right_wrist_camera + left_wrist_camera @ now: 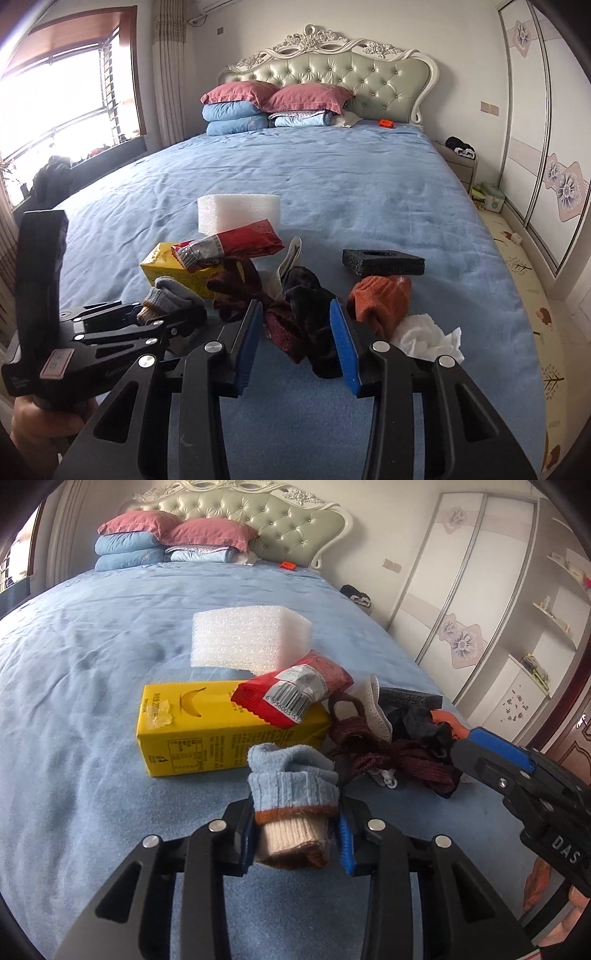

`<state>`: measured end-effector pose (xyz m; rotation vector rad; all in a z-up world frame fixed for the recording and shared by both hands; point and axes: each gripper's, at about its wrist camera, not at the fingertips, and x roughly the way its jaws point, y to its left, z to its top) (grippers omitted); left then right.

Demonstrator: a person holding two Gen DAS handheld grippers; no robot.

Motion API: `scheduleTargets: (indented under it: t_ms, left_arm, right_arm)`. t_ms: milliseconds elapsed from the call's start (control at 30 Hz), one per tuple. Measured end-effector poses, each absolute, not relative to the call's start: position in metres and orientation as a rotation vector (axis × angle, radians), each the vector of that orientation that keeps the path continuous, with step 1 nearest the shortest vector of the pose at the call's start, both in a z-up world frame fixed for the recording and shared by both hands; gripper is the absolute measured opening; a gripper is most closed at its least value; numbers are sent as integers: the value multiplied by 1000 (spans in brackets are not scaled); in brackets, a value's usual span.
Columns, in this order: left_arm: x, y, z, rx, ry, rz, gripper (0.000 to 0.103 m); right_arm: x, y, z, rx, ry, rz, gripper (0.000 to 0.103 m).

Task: Collect trash
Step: 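Grasp the black cloth with the right tool, then carry the sock to the yellow bucket and release while the right tool drops the black cloth in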

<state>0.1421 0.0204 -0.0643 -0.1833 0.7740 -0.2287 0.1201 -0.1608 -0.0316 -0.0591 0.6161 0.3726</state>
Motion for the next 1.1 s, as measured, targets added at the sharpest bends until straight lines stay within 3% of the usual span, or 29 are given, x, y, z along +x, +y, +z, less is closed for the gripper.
scheduleTargets:
  t_ms: [133, 233, 300, 800, 1100]
  left_arm:
    - [141, 18, -60, -184, 767, -242, 35]
    - [142, 20, -60, -197, 773, -245, 35]
    - [143, 20, -61, -192, 776, -246, 35]
    - [117, -17, -25, -161, 707, -370, 35]
    - [104, -93, -23, -84, 735, -503, 35]
  right_arm:
    - [143, -151, -36, -99, 677, 341, 38]
    - [162, -151, -43, -67, 739, 352, 16]
    - [166, -152, -45, -75, 750, 345, 9]
    - [90, -208, 7, 52, 515, 419, 7]
    - [41, -259, -6, 34, 491, 336, 7]
